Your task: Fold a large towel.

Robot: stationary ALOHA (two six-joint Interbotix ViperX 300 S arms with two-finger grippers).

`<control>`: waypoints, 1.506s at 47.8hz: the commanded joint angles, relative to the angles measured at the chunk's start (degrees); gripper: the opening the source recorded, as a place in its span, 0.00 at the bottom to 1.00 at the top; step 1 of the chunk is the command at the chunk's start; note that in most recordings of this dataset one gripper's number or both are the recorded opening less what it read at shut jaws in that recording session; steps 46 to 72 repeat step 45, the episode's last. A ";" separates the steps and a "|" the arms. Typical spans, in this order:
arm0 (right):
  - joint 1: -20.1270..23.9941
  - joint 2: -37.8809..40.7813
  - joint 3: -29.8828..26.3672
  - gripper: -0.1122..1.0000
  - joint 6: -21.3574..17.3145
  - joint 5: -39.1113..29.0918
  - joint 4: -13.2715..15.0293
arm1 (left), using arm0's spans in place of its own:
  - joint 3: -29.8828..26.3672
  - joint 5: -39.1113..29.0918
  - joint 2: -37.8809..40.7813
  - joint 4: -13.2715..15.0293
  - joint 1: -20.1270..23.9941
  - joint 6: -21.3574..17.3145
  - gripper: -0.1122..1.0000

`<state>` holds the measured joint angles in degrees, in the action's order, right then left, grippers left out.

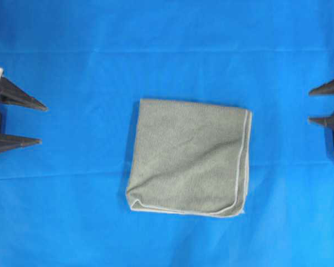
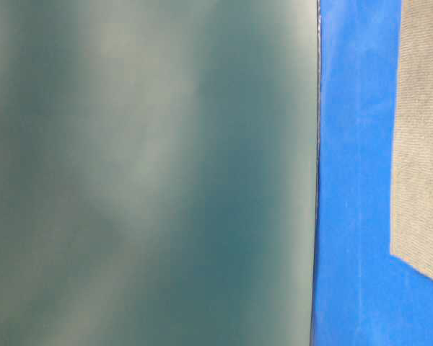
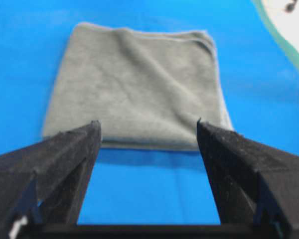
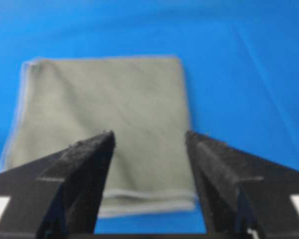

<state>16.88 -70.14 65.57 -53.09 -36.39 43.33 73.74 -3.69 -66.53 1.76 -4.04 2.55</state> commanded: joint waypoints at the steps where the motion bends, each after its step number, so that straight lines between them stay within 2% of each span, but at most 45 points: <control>1: -2.81 -1.85 2.37 0.66 -2.46 0.35 0.79 | 2.11 1.93 -2.02 0.26 1.67 0.09 0.76; 8: -6.33 -1.93 4.92 0.66 -6.42 0.70 0.88 | 4.57 2.02 -3.78 0.35 3.96 1.23 0.76; 17: -8.35 -1.05 5.45 0.66 -7.29 0.70 1.85 | 5.01 1.93 -3.52 0.35 5.62 1.67 0.76; 72: -8.53 -0.70 5.63 0.66 -7.29 0.70 2.11 | 4.83 1.67 -3.69 0.35 5.62 1.85 0.76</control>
